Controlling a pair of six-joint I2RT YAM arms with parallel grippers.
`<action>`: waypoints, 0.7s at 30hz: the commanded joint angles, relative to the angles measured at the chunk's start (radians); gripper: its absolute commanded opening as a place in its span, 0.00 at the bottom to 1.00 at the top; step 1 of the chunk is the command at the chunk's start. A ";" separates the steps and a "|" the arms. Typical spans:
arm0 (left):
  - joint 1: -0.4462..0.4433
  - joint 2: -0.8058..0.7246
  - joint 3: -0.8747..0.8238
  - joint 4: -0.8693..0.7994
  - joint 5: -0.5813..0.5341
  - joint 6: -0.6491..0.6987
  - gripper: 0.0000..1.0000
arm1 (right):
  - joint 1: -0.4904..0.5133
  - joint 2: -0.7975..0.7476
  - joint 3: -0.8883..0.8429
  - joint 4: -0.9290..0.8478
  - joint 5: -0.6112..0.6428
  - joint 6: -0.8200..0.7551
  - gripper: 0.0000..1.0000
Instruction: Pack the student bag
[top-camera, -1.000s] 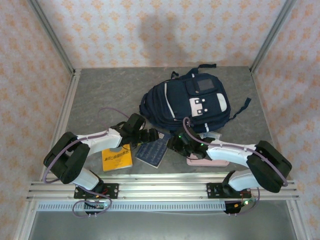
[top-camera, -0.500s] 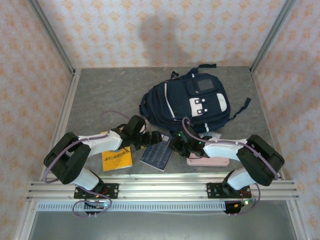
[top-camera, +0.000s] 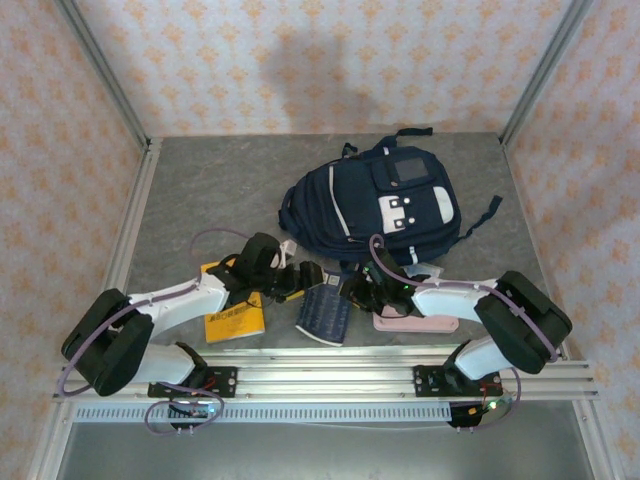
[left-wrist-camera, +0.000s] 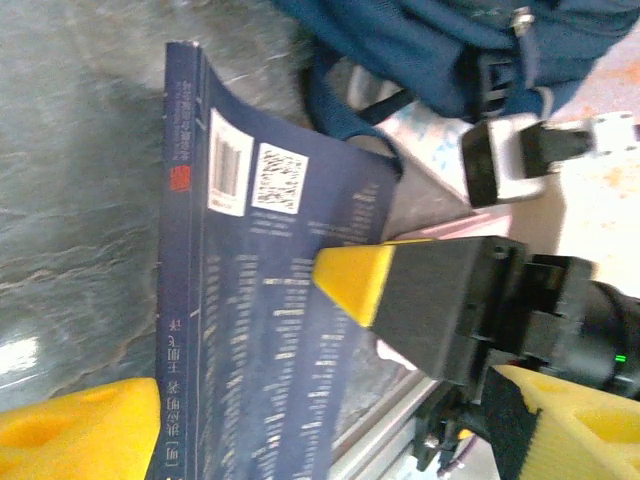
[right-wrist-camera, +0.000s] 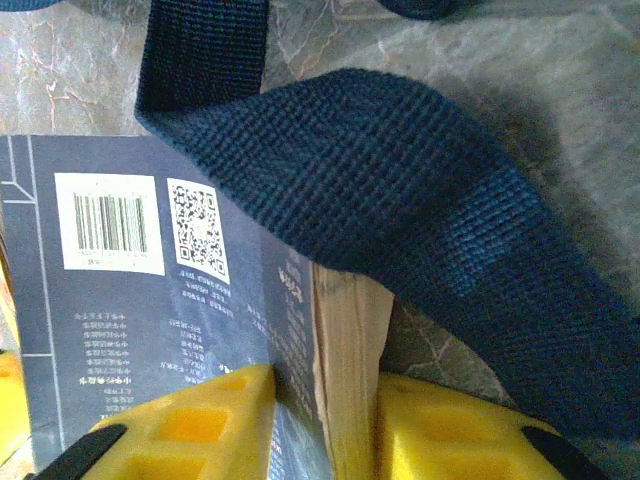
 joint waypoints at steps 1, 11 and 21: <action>-0.021 -0.009 -0.001 0.119 0.069 -0.027 0.81 | -0.022 0.014 -0.029 0.033 0.104 -0.033 0.30; -0.024 0.077 -0.011 0.035 -0.049 0.023 0.78 | -0.024 -0.010 -0.043 0.003 0.129 -0.053 0.29; -0.025 0.069 0.090 -0.308 -0.262 0.230 0.85 | -0.020 -0.023 -0.023 -0.075 0.117 -0.091 0.23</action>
